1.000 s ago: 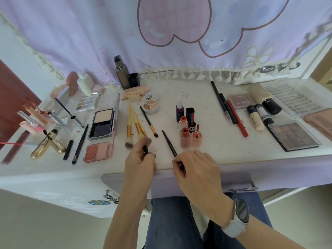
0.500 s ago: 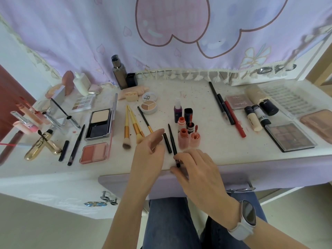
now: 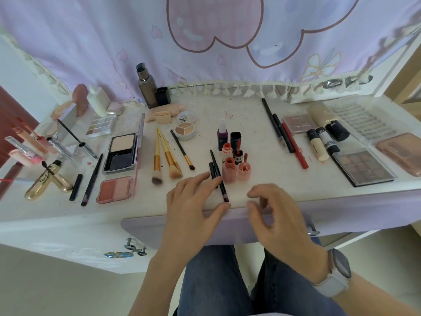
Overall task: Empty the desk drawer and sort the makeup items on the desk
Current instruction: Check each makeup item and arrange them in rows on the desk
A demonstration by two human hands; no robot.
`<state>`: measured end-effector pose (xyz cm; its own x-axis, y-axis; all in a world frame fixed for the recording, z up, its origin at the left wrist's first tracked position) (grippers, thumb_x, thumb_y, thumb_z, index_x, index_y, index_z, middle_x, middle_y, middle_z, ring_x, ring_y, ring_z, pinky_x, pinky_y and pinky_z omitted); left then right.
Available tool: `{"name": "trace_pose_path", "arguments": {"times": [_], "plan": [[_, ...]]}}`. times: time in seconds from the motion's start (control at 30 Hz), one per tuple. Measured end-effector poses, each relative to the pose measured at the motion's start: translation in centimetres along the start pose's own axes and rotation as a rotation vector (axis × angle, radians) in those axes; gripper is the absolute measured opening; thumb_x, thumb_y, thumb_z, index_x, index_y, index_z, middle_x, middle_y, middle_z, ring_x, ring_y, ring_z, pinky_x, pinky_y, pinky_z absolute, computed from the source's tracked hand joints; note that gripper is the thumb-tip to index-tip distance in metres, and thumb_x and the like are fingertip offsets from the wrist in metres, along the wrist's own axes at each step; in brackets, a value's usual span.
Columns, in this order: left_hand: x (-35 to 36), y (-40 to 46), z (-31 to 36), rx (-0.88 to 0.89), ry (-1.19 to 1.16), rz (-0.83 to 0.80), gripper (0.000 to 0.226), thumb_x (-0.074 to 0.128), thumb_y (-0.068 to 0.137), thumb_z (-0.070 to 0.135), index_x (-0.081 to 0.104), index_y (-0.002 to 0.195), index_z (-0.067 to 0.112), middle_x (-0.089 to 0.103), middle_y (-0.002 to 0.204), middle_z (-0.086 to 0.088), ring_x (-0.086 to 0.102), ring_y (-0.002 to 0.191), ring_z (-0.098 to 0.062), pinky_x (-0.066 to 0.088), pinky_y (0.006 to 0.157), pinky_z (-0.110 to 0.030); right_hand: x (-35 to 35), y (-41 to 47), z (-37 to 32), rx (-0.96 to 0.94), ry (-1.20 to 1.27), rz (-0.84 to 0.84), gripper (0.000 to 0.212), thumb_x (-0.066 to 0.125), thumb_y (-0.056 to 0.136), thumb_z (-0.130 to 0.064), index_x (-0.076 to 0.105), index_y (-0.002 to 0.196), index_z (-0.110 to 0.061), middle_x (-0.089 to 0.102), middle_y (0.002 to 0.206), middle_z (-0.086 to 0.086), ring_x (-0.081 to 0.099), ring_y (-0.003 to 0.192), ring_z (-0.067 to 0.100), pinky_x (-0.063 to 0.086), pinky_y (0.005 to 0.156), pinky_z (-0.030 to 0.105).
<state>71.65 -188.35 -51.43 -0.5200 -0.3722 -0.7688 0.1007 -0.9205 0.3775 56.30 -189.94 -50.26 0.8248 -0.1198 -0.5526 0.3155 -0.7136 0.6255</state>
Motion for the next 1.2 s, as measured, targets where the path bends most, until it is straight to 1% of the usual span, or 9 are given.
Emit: {"name": "trace_pose_path", "arguments": {"times": [0.2,0.3,0.4,0.6,0.73,0.83,0.97,1.1,1.2], "plan": [[0.4,0.6,0.2,-0.028,0.085,0.045,0.045,0.046,0.077,0.049,0.065,0.111,0.027,0.061,0.118,0.004,0.041,0.111,-0.011,0.028,0.089,-0.036,-3.1,4.9,5.1,0.116,-0.229,0.107,0.025,0.043,0.084,-0.022,0.056,0.099,-0.007,0.058,0.089,0.005,0.048,0.074,0.015,0.034,0.067,0.017],[0.4,0.9,0.1,-0.029,0.099,0.037,0.046,0.044,0.077,0.049,0.065,0.111,0.026,0.062,0.117,0.006,0.047,0.111,-0.015,0.028,0.088,-0.035,-3.2,7.4,7.9,0.131,-0.467,0.098,0.026,0.049,0.083,-0.018,0.063,0.096,-0.001,0.061,0.086,0.016,0.055,0.08,0.033,0.039,0.074,0.028],[0.4,1.0,-0.1,-0.038,0.1,0.037,0.046,0.043,0.078,0.049,0.066,0.111,0.025,0.063,0.116,0.006,0.051,0.111,-0.017,0.028,0.088,-0.034,-1.9,9.0,9.7,0.165,-0.629,-0.037,0.02,0.062,0.079,-0.011,0.065,0.094,0.001,0.061,0.088,0.022,0.056,0.084,0.04,0.046,0.073,0.042],[0.3,1.4,-0.1,-0.032,0.147,0.097,0.043,0.043,0.08,0.044,0.068,0.107,0.023,0.066,0.107,0.005,0.052,0.104,-0.016,0.032,0.083,-0.034,-0.1,10.1,9.6,0.125,-0.808,-0.203,0.018,0.057,0.083,-0.013,0.064,0.092,0.001,0.062,0.09,0.022,0.055,0.086,0.04,0.044,0.074,0.043],[0.4,1.6,-0.2,-0.024,0.169,0.107,0.042,0.043,0.08,0.044,0.068,0.108,0.023,0.066,0.105,0.005,0.049,0.103,-0.014,0.034,0.081,-0.035,0.5,10.2,9.4,0.15,-0.815,-0.322,0.028,0.042,0.092,-0.016,0.054,0.116,-0.009,0.06,0.103,0.016,0.053,0.097,0.035,0.039,0.074,0.038],[0.4,1.6,-0.2,-0.034,0.174,0.099,0.042,0.043,0.08,0.044,0.067,0.108,0.023,0.066,0.106,0.005,0.053,0.102,-0.017,0.034,0.082,-0.035,0.1,10.4,8.9,0.196,-0.726,-0.281,0.028,0.039,0.093,-0.018,0.055,0.115,-0.011,0.059,0.102,0.014,0.055,0.092,0.033,0.037,0.065,0.033],[0.0,1.5,-0.4,-0.049,0.035,0.116,0.044,0.043,0.081,0.042,0.066,0.112,0.02,0.062,0.111,0.004,0.053,0.106,-0.016,0.035,0.089,-0.032,-2.9,11.0,7.7,0.213,-0.485,0.028,0.02,0.041,0.093,-0.013,0.057,0.103,-0.005,0.059,0.091,0.016,0.054,0.075,0.033,0.039,0.061,0.036],[-1.8,1.7,0.2,-0.062,-0.183,0.226,0.033,0.049,0.084,0.031,0.064,0.112,0.02,0.05,0.11,0.016,0.051,0.104,-0.005,0.038,0.089,-0.007,-5.8,11.2,8.0,0.327,0.036,0.303,0.015,0.035,0.095,-0.005,0.048,0.094,-0.012,0.044,0.062,0.0,0.039,0.05,0.008,0.034,0.052,0.027],[-4.1,2.4,2.9,0.057,-0.223,0.323,0.031,0.047,0.086,0.027,0.064,0.11,0.019,0.054,0.107,0.014,0.055,0.098,-0.007,0.045,0.085,-0.015,-7.1,11.2,8.6,0.45,0.56,0.451,0.021,0.034,0.097,-0.006,0.045,0.084,-0.018,0.042,0.059,0.0,0.035,0.047,0.005,0.033,0.045,0.016]]}}
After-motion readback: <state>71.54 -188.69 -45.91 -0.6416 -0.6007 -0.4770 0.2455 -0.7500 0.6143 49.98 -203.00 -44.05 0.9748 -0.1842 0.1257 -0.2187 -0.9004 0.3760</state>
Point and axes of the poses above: each hand's wrist, its own y-axis towards the middle knuckle, its own x-axis out of the palm, z = x × y, the point moved 8 cm from there along y, towards the middle knuckle
